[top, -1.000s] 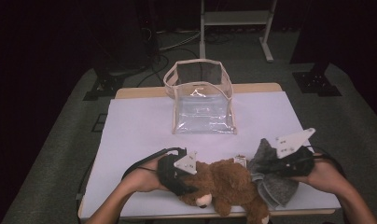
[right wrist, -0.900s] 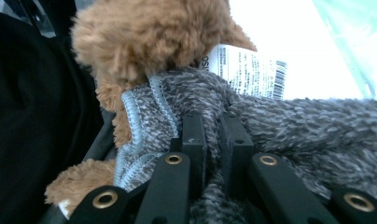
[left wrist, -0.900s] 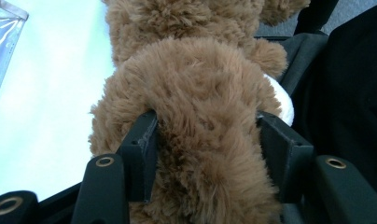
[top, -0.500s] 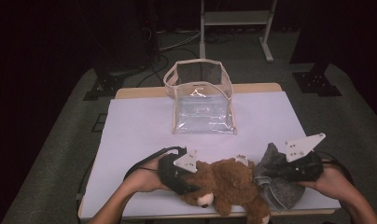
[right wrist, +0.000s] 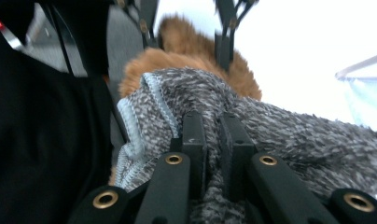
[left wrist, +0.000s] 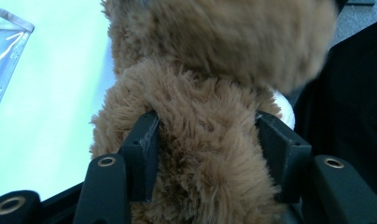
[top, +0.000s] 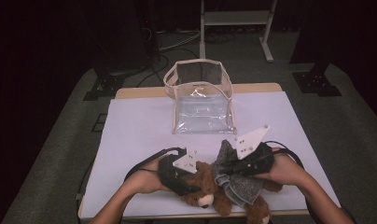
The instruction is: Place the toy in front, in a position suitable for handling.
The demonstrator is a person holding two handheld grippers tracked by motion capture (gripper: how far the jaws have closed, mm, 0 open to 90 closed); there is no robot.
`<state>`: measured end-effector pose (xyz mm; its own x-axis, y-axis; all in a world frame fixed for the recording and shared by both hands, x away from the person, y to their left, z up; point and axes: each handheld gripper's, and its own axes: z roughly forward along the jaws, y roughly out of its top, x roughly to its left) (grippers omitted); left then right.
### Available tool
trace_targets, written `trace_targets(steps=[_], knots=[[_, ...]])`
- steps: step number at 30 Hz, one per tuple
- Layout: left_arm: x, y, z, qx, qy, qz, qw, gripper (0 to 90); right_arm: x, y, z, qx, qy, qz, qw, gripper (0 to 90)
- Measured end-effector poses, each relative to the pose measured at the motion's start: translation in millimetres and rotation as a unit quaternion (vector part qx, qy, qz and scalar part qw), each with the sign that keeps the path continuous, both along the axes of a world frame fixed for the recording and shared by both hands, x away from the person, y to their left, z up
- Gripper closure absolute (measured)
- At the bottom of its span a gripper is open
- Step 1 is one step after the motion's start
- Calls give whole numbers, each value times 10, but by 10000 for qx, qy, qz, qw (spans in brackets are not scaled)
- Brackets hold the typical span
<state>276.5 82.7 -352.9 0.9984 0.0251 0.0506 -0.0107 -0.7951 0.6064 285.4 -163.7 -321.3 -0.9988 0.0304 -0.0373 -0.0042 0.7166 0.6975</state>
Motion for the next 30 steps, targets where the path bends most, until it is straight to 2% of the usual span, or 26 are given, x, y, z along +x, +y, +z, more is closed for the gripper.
trace_targets(steps=[2,5,11,13,15,17,21,24,27,30], knots=[[0,3,-3,-10,-2,4,10000,444,-1,11,-57,-199,-12,-31,9998,817],[4,2,-1,-24,0,3,10000,444,-1,-110,-139,-472,-44,-214,9986,817],[-7,-26,9,-14,-18,10,10000,446,-62,-569,-216,-516,108,-659,9964,817],[-12,-33,14,21,-55,-5,10000,447,-77,-701,-205,-597,90,-796,9950,817],[-22,-38,12,35,-42,-12,10000,447,-79,-779,-151,-558,121,-887,9944,817],[-20,-37,16,70,-64,-35,9999,447,-83,-774,-47,-483,97,-833,9953,817],[-22,-34,16,70,-65,-36,9999,447,-91,-648,220,-478,-94,-639,9968,817],[-31,-34,12,37,-74,-18,10000,447,-97,-579,386,-352,-142,-508,9980,817],[-34,-33,10,24,-86,-27,10000,447,-111,-470,494,-147,-101,-306,9994,816],[-44,-36,15,52,-127,-51,9999,447,-112,-233,516,-187,-89,-66,9998,817]])
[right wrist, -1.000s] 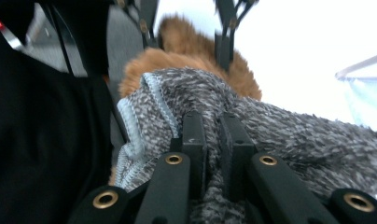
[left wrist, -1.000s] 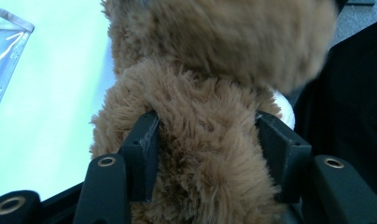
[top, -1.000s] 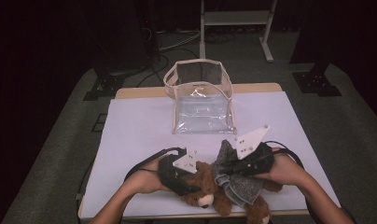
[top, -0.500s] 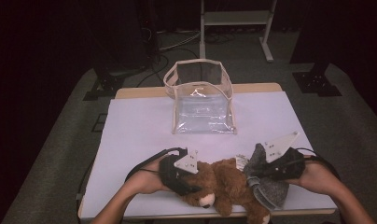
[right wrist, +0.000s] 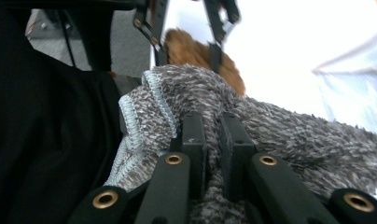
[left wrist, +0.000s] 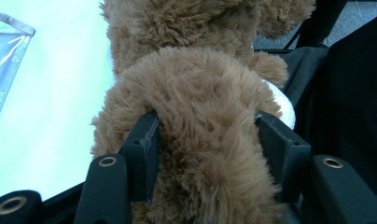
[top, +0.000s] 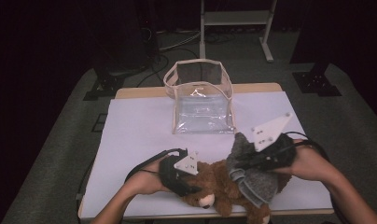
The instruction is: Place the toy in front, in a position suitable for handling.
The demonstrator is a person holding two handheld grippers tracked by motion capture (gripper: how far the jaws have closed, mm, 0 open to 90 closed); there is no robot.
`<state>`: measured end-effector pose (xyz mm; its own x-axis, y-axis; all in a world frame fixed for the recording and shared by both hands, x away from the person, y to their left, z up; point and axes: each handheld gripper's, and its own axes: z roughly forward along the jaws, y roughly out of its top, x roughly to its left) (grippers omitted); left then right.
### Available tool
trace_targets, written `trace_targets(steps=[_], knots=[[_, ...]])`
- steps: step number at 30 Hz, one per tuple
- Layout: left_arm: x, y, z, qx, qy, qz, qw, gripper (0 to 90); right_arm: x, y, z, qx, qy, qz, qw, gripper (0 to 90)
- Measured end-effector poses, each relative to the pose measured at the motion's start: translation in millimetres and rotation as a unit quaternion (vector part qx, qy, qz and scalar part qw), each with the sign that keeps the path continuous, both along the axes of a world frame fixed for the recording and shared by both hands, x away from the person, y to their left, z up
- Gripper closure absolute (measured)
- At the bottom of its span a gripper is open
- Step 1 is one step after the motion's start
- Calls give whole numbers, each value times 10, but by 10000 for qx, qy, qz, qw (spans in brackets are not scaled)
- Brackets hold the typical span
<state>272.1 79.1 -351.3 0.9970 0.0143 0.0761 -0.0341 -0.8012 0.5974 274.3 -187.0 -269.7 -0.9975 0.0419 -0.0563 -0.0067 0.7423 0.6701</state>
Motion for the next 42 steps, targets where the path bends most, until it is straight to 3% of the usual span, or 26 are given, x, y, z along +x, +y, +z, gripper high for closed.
trace_targets(steps=[5,8,9,11,15,18,22,26,30,32,34,39,42], knots=[[-14,1,-8,-43,-1,28,10000,446,84,389,-238,-441,183,285,9985,815],[-10,16,-26,-135,9,77,9999,438,115,460,-478,-956,186,262,9949,816],[-3,26,-30,-156,41,65,9998,433,117,441,-540,-952,293,254,9947,816],[7,51,-32,-210,42,103,9997,414,140,357,-590,-720,428,195,9963,817],[43,143,9,-214,-26,270,9994,356,163,193,-642,-533,490,-28,9974,820],[81,226,12,-262,48,431,9987,332,173,112,-674,-417,520,-134,9977,820],[116,252,-52,-435,246,382,9980,463,154,80,-677,-414,492,-185,9978,820],[98,225,-42,-471,136,332,9982,545,130,224,-553,-496,257,-96,9984,820],[83,206,-41,-467,82,241,9986,554,97,595,-457,-494,-41,243,9985,820],[69,216,-50,-471,62,248,9986,553,115,745,-456,-400,-65,329,9986,820],[62,237,-69,-427,26,262,9987,551,150,809,-496,-474,-50,323,9983,820],[49,253,-82,-456,21,302,9985,546,185,593,-581,-679,109,124,9976,819],[41,239,-75,-416,22,268,9988,539,195,317,-534,-437,241,-120,9987,819]])
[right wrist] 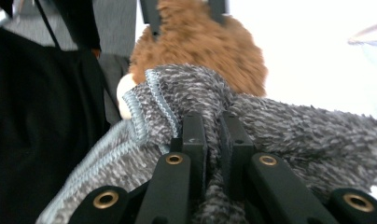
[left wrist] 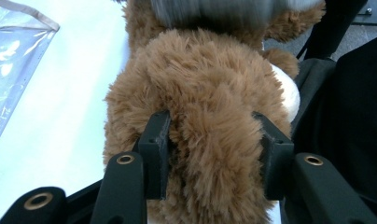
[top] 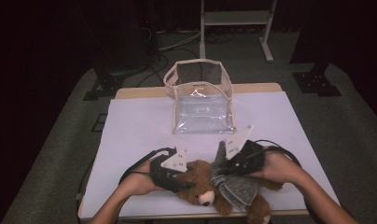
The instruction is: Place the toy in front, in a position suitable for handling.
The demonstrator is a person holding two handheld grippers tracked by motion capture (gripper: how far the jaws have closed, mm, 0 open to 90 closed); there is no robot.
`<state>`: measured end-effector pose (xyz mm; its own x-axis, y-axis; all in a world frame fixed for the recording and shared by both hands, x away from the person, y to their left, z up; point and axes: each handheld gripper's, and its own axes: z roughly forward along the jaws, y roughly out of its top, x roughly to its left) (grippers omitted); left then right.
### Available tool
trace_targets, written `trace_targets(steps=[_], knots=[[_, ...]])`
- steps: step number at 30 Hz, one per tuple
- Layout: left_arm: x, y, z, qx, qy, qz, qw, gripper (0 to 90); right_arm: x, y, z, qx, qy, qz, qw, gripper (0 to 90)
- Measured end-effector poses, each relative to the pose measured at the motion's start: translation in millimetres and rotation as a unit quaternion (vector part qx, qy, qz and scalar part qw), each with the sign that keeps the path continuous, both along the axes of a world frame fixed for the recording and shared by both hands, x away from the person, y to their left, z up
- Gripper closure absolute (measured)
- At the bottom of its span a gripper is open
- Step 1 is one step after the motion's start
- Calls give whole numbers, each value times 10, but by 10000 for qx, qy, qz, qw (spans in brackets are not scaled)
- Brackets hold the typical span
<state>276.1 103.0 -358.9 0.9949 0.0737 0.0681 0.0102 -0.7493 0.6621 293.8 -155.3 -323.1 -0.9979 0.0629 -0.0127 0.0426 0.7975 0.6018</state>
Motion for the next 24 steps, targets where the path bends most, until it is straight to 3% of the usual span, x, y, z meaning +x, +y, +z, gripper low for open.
trace_targets(steps=[3,6,9,14,20,24], knots=[[11,3,5,38,8,-32,10000,529,50,-260,57,238,107,-275,9993,818],[32,-4,10,15,129,-19,9999,514,102,-377,-33,183,271,-446,9985,818],[80,-9,32,80,291,-41,9995,478,79,-332,-177,102,429,-340,9984,819],[172,-23,115,-36,610,-43,9981,399,-29,-254,-246,-25,344,-179,9992,820],[277,-228,125,235,939,-92,9953,299,-177,-225,-284,-127,142,-63,9998,821],[323,-314,86,302,1173,-178,9925,306,-243,-232,-319,-107,129,-8,9999,821]])
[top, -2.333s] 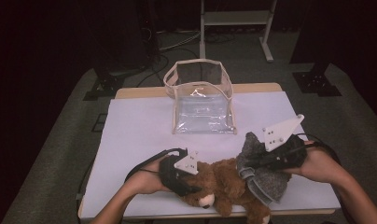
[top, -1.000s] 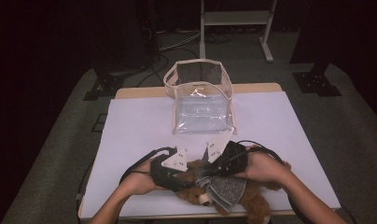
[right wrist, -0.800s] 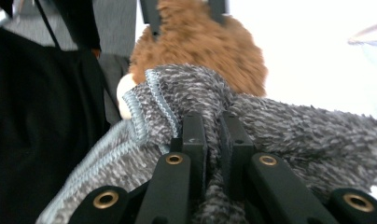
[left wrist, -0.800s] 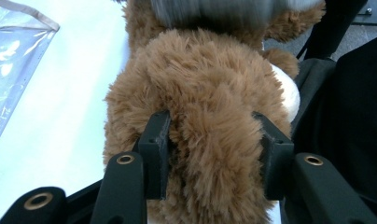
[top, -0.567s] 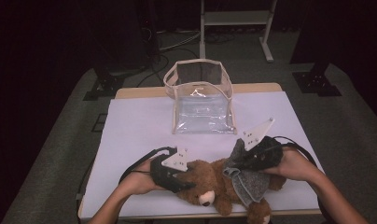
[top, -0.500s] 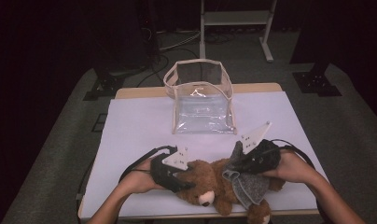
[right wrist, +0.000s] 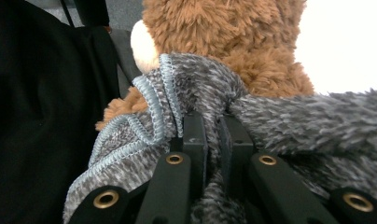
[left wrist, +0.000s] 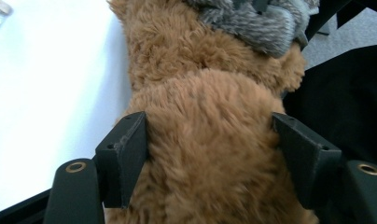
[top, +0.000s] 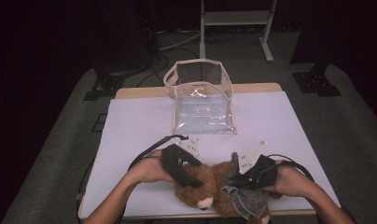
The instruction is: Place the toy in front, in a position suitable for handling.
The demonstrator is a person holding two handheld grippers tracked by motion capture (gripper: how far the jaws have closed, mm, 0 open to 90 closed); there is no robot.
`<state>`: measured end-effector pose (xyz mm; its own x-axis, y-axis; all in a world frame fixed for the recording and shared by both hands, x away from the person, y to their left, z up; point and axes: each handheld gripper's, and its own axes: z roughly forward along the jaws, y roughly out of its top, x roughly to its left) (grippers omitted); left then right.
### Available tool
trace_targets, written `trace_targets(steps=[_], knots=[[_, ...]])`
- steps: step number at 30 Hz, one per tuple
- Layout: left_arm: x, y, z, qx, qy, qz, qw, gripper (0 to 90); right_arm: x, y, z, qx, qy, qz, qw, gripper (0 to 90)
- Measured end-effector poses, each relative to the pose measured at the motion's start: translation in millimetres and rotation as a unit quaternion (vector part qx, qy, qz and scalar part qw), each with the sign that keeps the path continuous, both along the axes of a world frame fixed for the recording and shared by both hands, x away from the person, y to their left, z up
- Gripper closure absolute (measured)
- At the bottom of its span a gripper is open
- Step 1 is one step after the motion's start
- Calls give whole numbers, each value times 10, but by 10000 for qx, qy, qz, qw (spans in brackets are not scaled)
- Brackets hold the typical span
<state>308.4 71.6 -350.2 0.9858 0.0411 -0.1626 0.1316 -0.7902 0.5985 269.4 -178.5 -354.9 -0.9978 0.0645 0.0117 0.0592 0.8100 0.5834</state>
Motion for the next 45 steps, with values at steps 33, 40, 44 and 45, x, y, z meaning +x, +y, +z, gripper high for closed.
trace_targets(steps=[33,40,44,45], knots=[[-56,-208,9,115,3,-69,9999,280,76,-211,-79,302,110,-280,9991,823],[2,-396,-66,388,96,-203,9990,239,56,-216,-79,305,81,-255,9992,823],[38,-494,-83,482,111,-256,9984,240,51,-205,-74,289,5,-211,9994,823],[38,-525,-92,525,82,-284,9982,243,46,-203,-71,281,-1,-212,9994,823]])
